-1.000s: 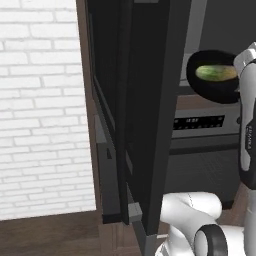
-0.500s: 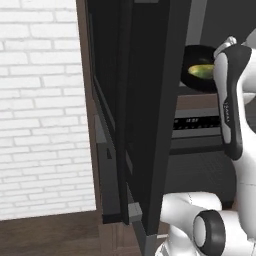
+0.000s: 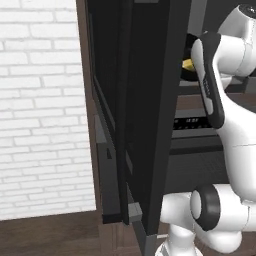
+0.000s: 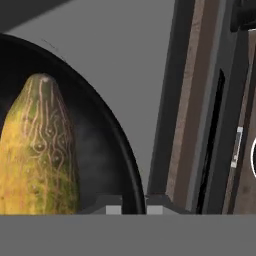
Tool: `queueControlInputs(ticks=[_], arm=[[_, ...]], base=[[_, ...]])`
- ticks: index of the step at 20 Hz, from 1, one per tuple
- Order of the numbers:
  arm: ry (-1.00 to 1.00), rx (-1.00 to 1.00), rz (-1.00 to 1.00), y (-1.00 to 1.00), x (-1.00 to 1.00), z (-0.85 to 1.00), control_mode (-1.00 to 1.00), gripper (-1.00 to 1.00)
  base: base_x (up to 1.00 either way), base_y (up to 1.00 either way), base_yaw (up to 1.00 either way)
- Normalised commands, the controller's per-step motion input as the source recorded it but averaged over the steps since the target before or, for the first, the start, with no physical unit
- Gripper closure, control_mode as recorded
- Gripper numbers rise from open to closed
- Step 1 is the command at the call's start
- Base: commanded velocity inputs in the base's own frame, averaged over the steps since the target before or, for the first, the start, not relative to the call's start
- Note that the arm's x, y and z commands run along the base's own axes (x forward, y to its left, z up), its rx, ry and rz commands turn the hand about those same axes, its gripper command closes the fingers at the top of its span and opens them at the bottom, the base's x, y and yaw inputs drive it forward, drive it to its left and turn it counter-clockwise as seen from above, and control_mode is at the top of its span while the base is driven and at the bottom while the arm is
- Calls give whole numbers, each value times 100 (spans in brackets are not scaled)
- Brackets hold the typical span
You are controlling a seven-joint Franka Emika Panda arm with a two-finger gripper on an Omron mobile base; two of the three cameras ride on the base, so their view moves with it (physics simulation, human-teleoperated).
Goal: Pick the cucumber from the sink and place it in the bowl. Then pick the bowl and place it in the microwave. Then close the microwave door and press the start button.
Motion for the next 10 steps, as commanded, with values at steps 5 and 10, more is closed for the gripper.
queueControlInputs(ticks=[5,10], arm=[[0,0,4,4,65,0,-100,100],[0,0,5,2,64,-2,-100,100]], base=[[0,0,0],[0,0,0]])
